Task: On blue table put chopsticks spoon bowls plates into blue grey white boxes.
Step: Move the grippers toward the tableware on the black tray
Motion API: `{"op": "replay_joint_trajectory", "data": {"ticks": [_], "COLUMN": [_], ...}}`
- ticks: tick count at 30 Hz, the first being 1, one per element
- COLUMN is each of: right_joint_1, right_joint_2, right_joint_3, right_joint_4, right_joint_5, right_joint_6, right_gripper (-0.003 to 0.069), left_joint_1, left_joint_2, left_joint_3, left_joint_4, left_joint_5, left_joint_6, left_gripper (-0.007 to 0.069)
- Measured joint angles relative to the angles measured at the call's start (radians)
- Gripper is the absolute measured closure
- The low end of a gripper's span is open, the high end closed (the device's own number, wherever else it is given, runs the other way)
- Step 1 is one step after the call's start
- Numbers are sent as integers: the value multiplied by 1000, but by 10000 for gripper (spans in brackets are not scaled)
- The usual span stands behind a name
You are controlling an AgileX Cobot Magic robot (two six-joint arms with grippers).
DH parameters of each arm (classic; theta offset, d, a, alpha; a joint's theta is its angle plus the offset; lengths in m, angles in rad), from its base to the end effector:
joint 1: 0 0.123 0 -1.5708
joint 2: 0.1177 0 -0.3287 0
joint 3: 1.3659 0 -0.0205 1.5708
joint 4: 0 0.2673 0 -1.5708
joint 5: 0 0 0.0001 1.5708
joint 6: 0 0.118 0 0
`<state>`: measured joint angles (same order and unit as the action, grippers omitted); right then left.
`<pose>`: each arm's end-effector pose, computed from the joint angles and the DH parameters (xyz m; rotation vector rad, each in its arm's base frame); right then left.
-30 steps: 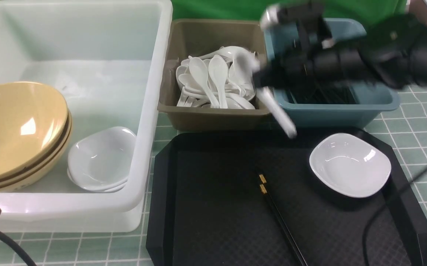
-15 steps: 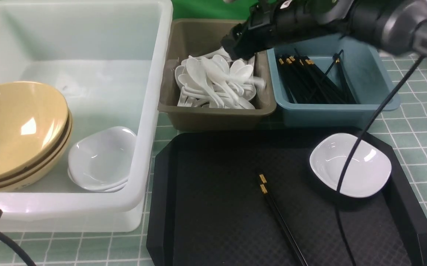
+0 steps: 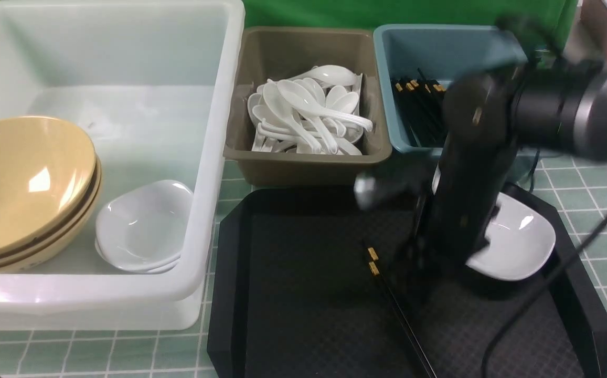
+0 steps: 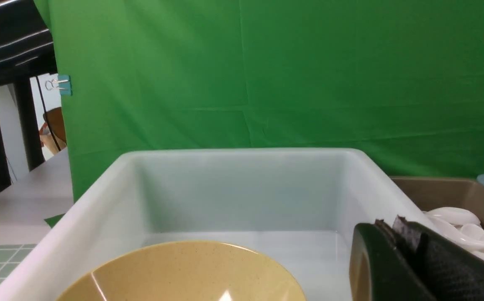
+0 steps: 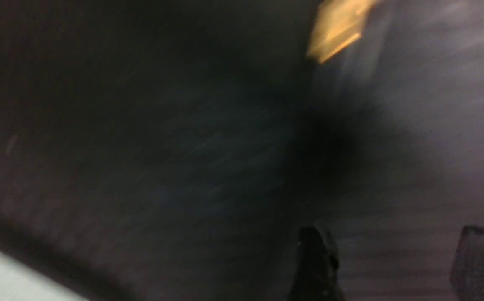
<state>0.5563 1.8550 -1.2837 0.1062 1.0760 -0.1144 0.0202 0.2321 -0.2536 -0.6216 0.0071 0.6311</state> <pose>0.3136 0.2080 0.2018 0.9553 -2.9786 -0.1468 0.0721 0.0009 0.2971 -0.0045 1.4679 0.0211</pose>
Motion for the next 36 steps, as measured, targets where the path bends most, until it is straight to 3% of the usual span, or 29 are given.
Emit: {"op": "replay_joint_trajectory", "data": {"ticks": [4,17,24,29,36], "right_joint_1": [69,83,83,83,83], "right_joint_2": [-35,4,30,30,29], "right_joint_3": [63,67,68,68,68], "right_joint_4": [9,6,6,6,6], "right_joint_5": [-55,-205,-199,-200,-202], "right_joint_6": [27,99,120,114,114], "right_gripper": [200,211,313,484,498], "left_joint_1": [0,0,0,0,0], "left_joint_2": [0,0,0,0,0], "left_joint_3": [7,29,29,29,29], "left_joint_4": [0,0,0,0,0], "left_joint_5": [1,-20,-20,-20,-22], "left_joint_6": [0,0,-1,-1,-1], "left_gripper": [622,622,622,622,622]}}
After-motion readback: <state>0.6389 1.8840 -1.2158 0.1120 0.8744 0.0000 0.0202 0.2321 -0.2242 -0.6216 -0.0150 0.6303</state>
